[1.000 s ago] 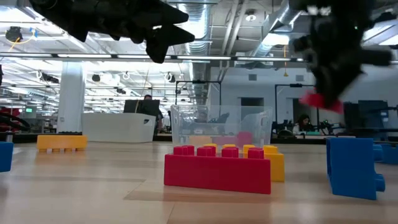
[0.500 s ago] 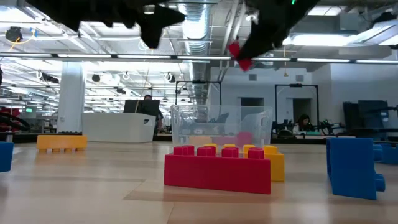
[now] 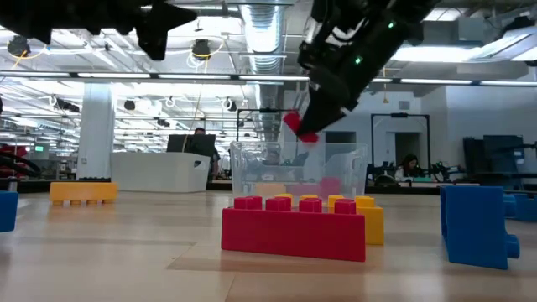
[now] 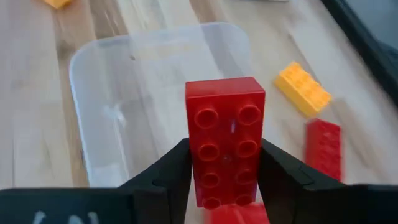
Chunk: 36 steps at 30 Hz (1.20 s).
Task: Sort & place blocks by color
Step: Put the red game piece into the transparent bin, then put the yellow game piece into the black bin
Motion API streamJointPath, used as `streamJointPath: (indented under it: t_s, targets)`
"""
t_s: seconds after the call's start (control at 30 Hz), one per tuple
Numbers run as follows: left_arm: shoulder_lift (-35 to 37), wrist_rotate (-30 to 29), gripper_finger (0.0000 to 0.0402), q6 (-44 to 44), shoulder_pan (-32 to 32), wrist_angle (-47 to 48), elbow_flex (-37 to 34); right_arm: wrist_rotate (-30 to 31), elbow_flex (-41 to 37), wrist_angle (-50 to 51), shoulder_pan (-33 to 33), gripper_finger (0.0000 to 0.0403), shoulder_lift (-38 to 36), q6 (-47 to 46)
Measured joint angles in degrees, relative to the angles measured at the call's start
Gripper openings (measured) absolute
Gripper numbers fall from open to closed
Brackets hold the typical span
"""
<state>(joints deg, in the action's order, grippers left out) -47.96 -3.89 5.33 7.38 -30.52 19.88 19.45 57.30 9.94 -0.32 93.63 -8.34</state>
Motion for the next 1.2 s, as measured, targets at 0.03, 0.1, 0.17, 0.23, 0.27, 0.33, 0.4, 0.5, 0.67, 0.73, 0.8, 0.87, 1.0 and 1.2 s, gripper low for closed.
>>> streamJointPath:
  t_s: [0.03,0.1,0.17,0.23,0.27,0.33,0.4,0.5,0.67,0.73,0.8,0.87,1.0,1.2]
  targets:
    - [0.7,0.0,0.0187,0.3,0.0,-0.1,-0.4,-0.2,0.0,-0.5,-0.2,0.0181,0.3,0.0]
    - [1.8,0.0,0.0186,0.6,0.0,0.4,-1.1,-0.1,0.0,-1.4,-0.5,0.0199,0.6,0.0]
    - [2.3,-0.1,0.0185,1.2,0.0,0.2,-1.6,-0.1,0.1,-2.0,-0.6,0.0219,0.7,0.0]
    - [2.5,-0.1,0.0185,1.5,0.0,0.4,-1.9,0.1,0.1,-3.1,-0.9,0.0239,0.3,0.0]
    - [2.6,-0.1,0.0185,1.9,0.0,0.4,-2.0,0.4,0.1,-3.7,-1.0,0.0248,-0.1,-0.1]
    - [2.6,-0.1,0.0185,2.5,0.0,0.6,-2.1,1.7,0.1,-4.7,-1.2,0.0263,-1.1,-0.2]
    - [2.6,-0.2,0.0185,2.9,0.0,0.6,-2.1,3.2,0.1,-4.7,-1.3,0.0272,-2.5,-0.2]
    - [2.6,-0.3,0.0185,3.0,0.0,0.6,-2.1,6.3,0.1,-4.5,-1.4,0.0277,-4.4,-0.2]
    - [2.4,-0.3,0.0185,3.4,0.0,1.0,-2.1,7.7,0.1,-5.5,-0.7,0.0276,-8.2,-1.4]
    - [2.3,-0.3,0.0185,3.8,0.0,2.3,-2.1,7.9,0.1,-6.5,1.5,0.0275,-9.8,-2.1]
    - [2.3,-0.3,0.0185,4.3,0.0,3.4,-2.1,8.2,0.1,-8.4,4.6,0.0274,-11.3,-2.1]
    - [2.3,-0.5,0.0185,4.5,0.0,4.7,-2.1,9.6,0.1,-9.8,7.9,0.0274,-12.1,-2.1]
    - [2.3,-0.7,0.0185,6.0,0.0,5.4,-2.1,17.8,0.1,-10.7,14.4,0.0274,-12.4,-2.2]
    - [1.7,1.2,0.0185,6.9,0.2,3.7,-2.1,30.0,0.1,-14.2,21.7,0.0274,-9.1,-3.5]
